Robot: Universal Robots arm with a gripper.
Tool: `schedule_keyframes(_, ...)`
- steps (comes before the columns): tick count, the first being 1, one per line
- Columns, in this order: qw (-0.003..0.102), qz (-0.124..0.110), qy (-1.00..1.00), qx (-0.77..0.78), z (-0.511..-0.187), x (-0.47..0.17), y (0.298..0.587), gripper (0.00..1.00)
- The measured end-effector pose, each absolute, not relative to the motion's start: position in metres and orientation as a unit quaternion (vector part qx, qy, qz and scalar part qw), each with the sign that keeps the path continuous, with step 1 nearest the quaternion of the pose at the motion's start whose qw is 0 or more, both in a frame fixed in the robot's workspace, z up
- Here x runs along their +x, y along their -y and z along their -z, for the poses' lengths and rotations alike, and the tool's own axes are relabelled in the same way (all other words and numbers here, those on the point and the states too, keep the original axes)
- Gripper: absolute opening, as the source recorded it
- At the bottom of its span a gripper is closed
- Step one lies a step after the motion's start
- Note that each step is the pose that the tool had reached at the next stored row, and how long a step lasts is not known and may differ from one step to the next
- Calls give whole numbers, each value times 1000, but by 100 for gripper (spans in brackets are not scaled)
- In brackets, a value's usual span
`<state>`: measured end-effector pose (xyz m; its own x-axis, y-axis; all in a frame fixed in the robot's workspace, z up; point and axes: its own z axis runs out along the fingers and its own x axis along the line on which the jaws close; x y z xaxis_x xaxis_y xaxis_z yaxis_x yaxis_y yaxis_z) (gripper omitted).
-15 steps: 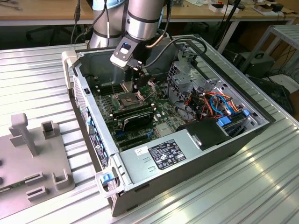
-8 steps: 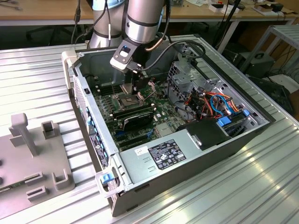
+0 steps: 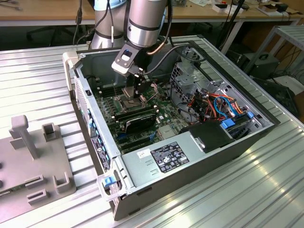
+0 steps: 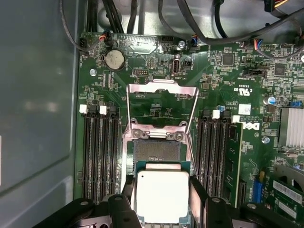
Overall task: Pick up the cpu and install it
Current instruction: 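Place the cpu into insertion slot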
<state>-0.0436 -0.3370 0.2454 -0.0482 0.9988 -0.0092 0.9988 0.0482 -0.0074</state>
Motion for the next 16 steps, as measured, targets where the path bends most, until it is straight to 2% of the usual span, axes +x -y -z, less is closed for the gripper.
schedule_keyframes(16, 1, 6, -724, 690, -219, -39, 334, 55)
